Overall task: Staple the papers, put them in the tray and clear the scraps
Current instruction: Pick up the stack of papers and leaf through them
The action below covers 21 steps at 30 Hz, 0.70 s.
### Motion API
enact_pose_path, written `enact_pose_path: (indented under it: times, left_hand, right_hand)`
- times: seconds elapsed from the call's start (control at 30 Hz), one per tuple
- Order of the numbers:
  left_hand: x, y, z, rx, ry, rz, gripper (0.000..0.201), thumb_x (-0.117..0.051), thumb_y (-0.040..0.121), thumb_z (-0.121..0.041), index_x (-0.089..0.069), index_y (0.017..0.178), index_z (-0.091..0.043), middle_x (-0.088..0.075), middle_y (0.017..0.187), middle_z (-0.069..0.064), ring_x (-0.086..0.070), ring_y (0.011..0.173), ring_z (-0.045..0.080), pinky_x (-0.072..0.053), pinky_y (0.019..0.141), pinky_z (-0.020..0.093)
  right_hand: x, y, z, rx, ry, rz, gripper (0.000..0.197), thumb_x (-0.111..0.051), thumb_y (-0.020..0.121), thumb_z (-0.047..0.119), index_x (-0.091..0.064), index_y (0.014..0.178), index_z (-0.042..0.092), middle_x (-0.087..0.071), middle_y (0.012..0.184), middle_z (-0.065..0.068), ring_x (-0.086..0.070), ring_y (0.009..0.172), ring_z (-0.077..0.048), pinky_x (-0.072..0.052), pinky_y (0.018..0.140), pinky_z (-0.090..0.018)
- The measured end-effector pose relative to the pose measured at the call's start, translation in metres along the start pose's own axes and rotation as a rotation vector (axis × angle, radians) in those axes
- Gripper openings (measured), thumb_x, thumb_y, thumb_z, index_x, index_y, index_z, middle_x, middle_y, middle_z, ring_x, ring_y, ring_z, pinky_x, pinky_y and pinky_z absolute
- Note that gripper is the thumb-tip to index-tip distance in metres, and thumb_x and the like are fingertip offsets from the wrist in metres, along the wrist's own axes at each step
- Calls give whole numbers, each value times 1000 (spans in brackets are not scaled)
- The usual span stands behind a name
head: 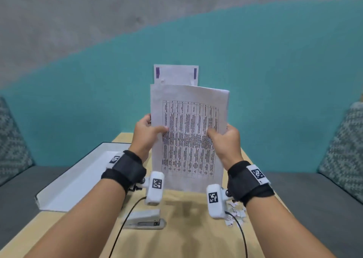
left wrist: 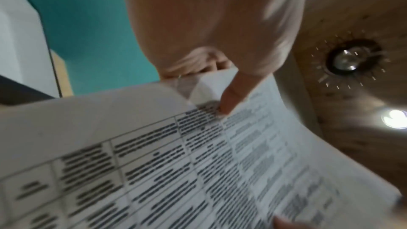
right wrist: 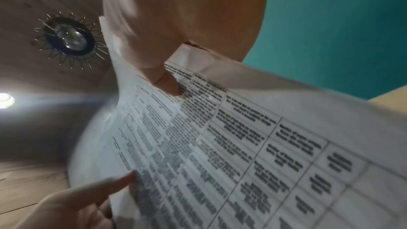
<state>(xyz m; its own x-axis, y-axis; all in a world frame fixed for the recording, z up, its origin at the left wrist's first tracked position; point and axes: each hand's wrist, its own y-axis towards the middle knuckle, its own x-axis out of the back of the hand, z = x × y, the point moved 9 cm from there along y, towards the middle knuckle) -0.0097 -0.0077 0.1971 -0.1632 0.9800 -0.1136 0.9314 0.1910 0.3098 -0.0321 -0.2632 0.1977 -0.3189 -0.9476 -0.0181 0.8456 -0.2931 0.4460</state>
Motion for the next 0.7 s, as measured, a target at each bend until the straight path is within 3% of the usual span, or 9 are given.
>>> enact_pose_path:
  times: [0.07, 0.13, 0.17, 0.23, 0.3, 0.4, 0.47, 0.63, 0.7]
  left_hand:
    - [4, -3, 4, -73, 38, -86, 37, -72, 84, 9, -66, 108, -19, -76, 111, 9, -74, 105, 31, -60, 93, 45]
    - [3, -10, 4, -149, 72, -151, 35, -73, 86, 5, -63, 106, -22, -75, 110, 6, -74, 102, 23, -60, 91, 37]
    - [2, -13, 6, -174, 72, -170, 34, -74, 86, 4, -62, 105, -22, -74, 108, 4, -74, 100, 21, -60, 89, 34]
    - [1, -16, 17, -169, 55, -181, 34, -73, 86, 6, -62, 102, -22, -74, 102, 0, -74, 96, 17, -60, 86, 30]
    - [3, -14, 40, -64, 44, -152, 36, -71, 85, 9, -62, 101, -21, -74, 101, -1, -73, 93, 17, -60, 88, 35]
    - [1, -14, 82, 150, 61, -48, 35, -67, 84, 7, -66, 111, -15, -76, 109, 5, -72, 102, 25, -55, 99, 50]
    - [-2, -14, 95, 207, 60, -5, 40, -64, 87, 6, -66, 122, -12, -76, 116, 5, -72, 109, 27, -53, 103, 53]
    - [-10, -11, 78, 110, 73, -47, 42, -64, 89, 2, -58, 125, -20, -74, 119, 2, -71, 111, 24, -54, 101, 50]
    - [-11, -11, 72, 107, 68, -56, 49, -64, 87, 6, -54, 129, -19, -72, 120, 2, -69, 111, 24, -54, 101, 49]
  right_hand:
    - [-2, -1, -4, 4, -13, -40, 16, -68, 84, 6, -69, 79, 21, -76, 90, -7, -71, 86, -32, -60, 70, -36]
    - [-3, -4, -10, -9, -19, -85, 16, -69, 82, 7, -68, 75, 21, -75, 94, -15, -67, 91, -38, -59, 76, -49]
    - [-4, -5, -14, -18, -19, -105, 18, -69, 82, 7, -68, 74, 22, -75, 94, -13, -67, 91, -37, -58, 75, -48]
    - [-4, -7, -25, -29, -8, -119, 19, -68, 83, 5, -68, 78, 23, -76, 93, -6, -69, 85, -30, -60, 67, -37]
    - [-4, -11, -41, -70, 16, -115, 21, -65, 81, 1, -70, 87, 21, -75, 89, -1, -71, 77, -22, -56, 59, -24]
    - [-6, -19, -74, -188, 34, -70, 24, -59, 79, -2, -68, 91, 16, -70, 83, 5, -62, 71, -17, -50, 59, -23]
    - [-8, -23, -85, -219, 20, -37, 22, -57, 80, -2, -65, 86, 17, -65, 75, 6, -56, 66, -16, -47, 55, -24]
    - [-7, -17, -68, -111, 16, -78, 29, -57, 85, 1, -67, 102, 22, -71, 86, 10, -63, 67, -7, -49, 57, -16]
    - [-6, -15, -67, -117, 42, -95, 30, -58, 82, -1, -66, 101, 22, -72, 89, 8, -65, 71, -8, -52, 61, -20]
